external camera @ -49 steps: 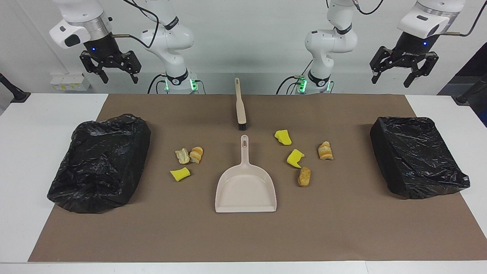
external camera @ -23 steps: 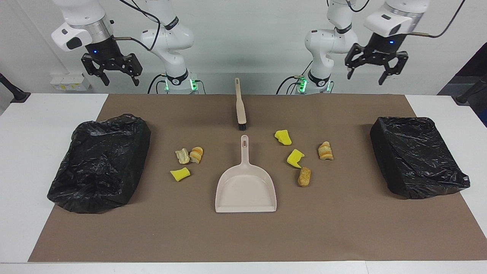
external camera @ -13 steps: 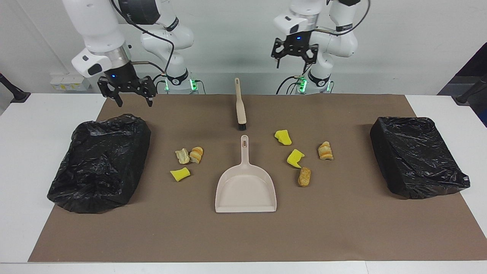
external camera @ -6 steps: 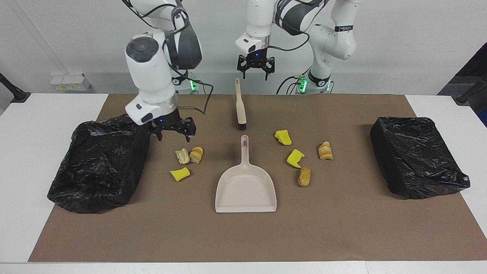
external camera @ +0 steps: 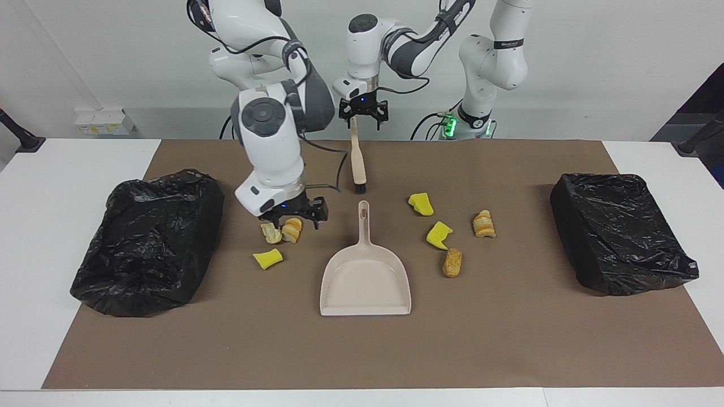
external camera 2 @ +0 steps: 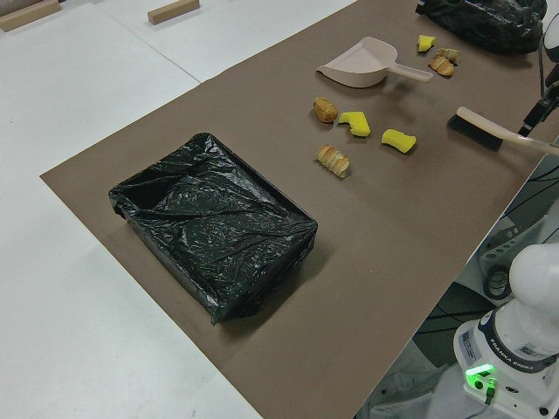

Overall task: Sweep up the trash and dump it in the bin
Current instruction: 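Grasp the beige dustpan handle with the right gripper, then move the dustpan toward the debris while the left gripper grasps the brush, then sweep the chunks toward the dustpan with the brush in the left gripper, then brush the sponge pieces and chunks into the dustpan with the left gripper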

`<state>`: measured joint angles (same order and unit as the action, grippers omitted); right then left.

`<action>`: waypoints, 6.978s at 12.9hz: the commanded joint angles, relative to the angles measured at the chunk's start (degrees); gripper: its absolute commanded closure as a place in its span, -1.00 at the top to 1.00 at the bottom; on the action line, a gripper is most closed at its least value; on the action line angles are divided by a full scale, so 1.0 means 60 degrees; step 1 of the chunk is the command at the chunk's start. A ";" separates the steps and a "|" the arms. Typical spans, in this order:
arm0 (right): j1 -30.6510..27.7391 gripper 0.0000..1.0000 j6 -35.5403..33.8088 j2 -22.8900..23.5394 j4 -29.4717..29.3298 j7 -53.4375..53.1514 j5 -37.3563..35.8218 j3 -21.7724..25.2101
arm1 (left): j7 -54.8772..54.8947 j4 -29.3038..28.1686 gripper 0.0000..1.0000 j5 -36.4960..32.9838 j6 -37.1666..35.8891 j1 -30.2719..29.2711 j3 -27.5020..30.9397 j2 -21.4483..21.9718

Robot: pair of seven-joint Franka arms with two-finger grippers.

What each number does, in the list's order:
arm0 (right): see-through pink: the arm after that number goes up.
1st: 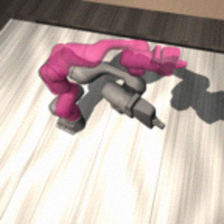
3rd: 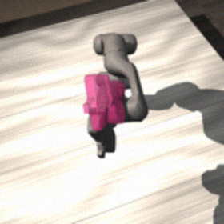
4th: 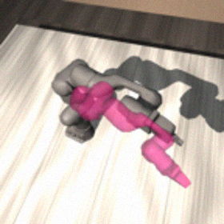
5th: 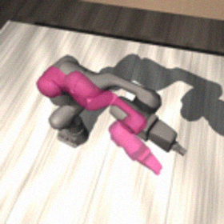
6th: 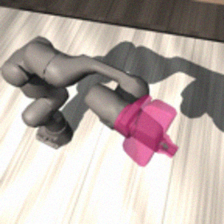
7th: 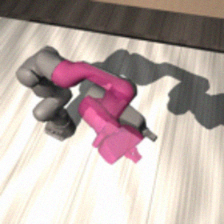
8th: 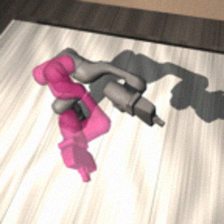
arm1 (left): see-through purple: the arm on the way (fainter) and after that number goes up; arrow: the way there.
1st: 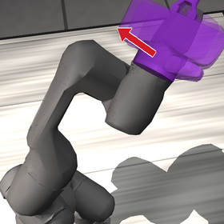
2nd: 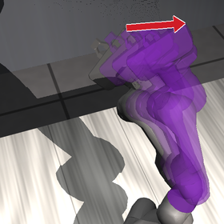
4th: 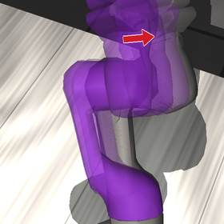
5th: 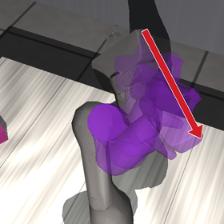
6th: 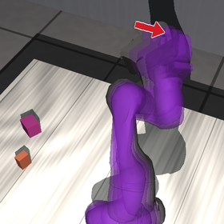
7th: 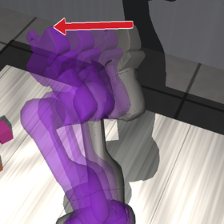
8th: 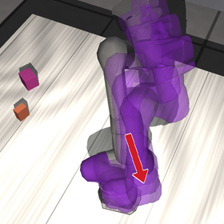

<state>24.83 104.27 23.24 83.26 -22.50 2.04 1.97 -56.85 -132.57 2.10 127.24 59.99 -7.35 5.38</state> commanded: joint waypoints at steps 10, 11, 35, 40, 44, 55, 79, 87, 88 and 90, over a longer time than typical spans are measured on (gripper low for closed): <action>0.1179 1.00 0.1882 0.0463 0.1634 -0.0820 0.0275 -0.0065 | -0.0603 -0.0098 -0.58 -0.0013 0.0795 0.0797 0.0156 -0.0809; 0.1179 1.00 0.1884 0.0448 0.1651 -0.0849 0.0289 -0.0123 | -0.0603 -0.0083 -0.83 -0.0013 0.0795 0.0782 0.0171 -0.0795; -0.0460 -1.00 -0.0198 -0.2275 0.3023 0.8899 -0.0413 -0.0065 | 0.5813 0.0167 -1.00 -0.1595 -0.2531 -0.6845 0.0230 0.0890; 0.0385 -1.00 -0.0079 -0.2072 0.3817 1.0501 -0.0969 -0.0080 | 0.5871 -0.0375 -1.00 -0.1609 -0.1798 -0.8619 0.0230 0.0978; 0.0767 -1.00 0.0433 -0.2043 0.4316 1.0782 -0.0926 -0.0139 | 0.6121 -0.1514 -1.00 -0.1609 -0.1507 -0.9222 0.0230 0.1591; 0.0872 -1.00 0.0261 -0.1867 0.3953 1.1700 -0.2405 -0.0109 | 0.4234 -0.2222 -1.00 0.0309 -0.0338 -0.6310 0.0156 0.1419; 0.0988 -1.00 0.1342 -0.1793 0.4698 1.0533 -0.1776 -0.0168 | 0.5619 0.2201 -1.00 0.2097 -0.1036 -0.5220 0.0200 -0.1115; 0.1018 -1.00 0.1401 -0.1793 0.4669 0.9860 -0.1498 -0.0182 | 0.8313 0.3696 -1.00 0.0678 -0.1725 -0.8298 0.0215 -0.2361; 0.1032 -1.00 0.1430 -0.1779 0.4654 0.9844 -0.1498 -0.0182 | 0.8608 0.3610 -1.00 0.0342 -0.1681 -0.8314 0.0215 -0.2536; 0.1032 -1.00 0.1606 -0.1779 0.4698 0.9859 -0.1483 -0.0182 | 0.9557 0.3202 -1.00 0.0266 -0.1637 -0.8432 0.0215 -0.2538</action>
<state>31.27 112.11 12.55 110.86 38.00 -7.83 1.20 -3.63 -112.83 4.94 118.29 9.66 -5.45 -9.08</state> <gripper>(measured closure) 0.683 0.736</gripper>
